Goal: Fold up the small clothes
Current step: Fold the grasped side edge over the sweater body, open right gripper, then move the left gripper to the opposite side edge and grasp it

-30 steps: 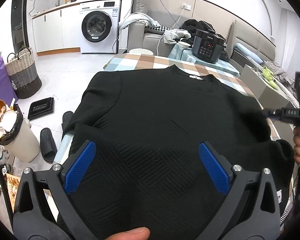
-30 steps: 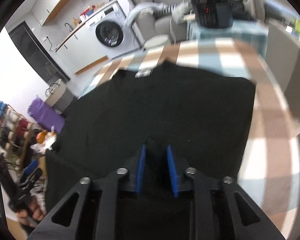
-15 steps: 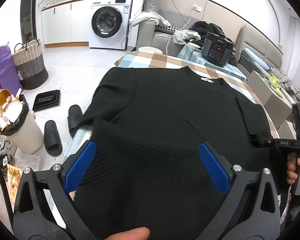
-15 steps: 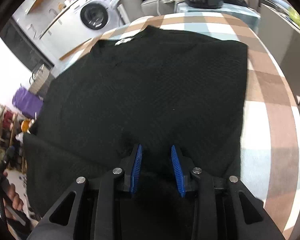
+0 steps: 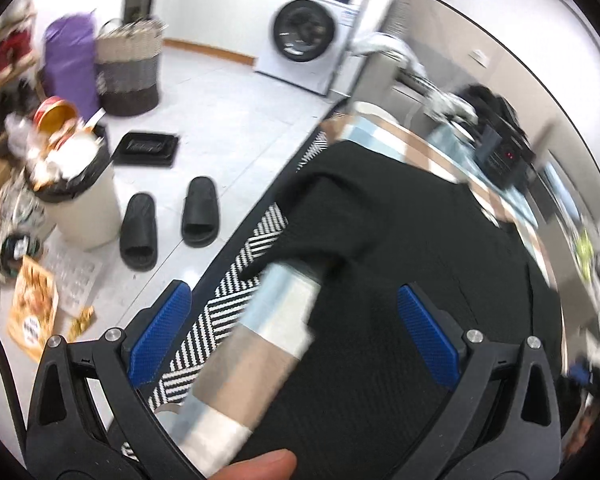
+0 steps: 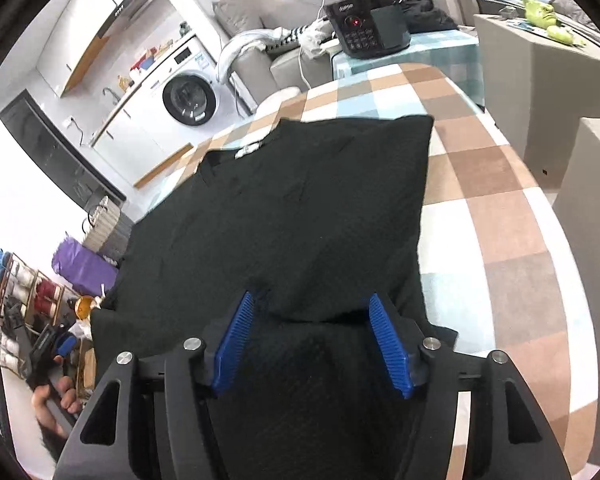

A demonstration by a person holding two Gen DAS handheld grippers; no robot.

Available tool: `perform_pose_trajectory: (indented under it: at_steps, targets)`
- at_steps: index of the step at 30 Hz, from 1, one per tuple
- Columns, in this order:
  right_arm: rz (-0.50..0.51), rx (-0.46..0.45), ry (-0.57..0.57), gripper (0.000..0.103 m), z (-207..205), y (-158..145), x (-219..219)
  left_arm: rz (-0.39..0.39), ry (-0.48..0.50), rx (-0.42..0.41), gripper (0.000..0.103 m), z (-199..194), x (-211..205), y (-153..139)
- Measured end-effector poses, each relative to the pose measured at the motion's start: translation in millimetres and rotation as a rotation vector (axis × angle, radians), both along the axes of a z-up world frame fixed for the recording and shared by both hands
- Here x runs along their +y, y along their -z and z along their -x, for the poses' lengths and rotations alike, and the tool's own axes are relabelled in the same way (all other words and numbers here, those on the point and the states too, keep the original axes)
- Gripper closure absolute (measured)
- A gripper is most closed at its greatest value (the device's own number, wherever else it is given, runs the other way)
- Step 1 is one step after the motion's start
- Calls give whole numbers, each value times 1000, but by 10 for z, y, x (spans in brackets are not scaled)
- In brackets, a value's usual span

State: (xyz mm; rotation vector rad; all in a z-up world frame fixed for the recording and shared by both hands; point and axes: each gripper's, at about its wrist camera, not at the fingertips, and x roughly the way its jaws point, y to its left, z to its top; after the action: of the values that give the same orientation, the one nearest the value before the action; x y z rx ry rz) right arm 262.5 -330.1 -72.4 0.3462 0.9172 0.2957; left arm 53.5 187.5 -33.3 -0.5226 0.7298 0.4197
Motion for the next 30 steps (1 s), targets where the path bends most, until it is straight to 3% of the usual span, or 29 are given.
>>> perform_pose_trajectory:
  at_steps: [4,16,30]
  targets:
    - [-22,-28,31,40,110,-92,-75,57,-37,11,1,-85,343,112]
    - [-38,-49,93,16,256,-115,-112,239,-52,15,5,-327,759,515]
    - [-48,-51,111,13,293,-133,-114,566,-64,-22,7,-469,979,1041]
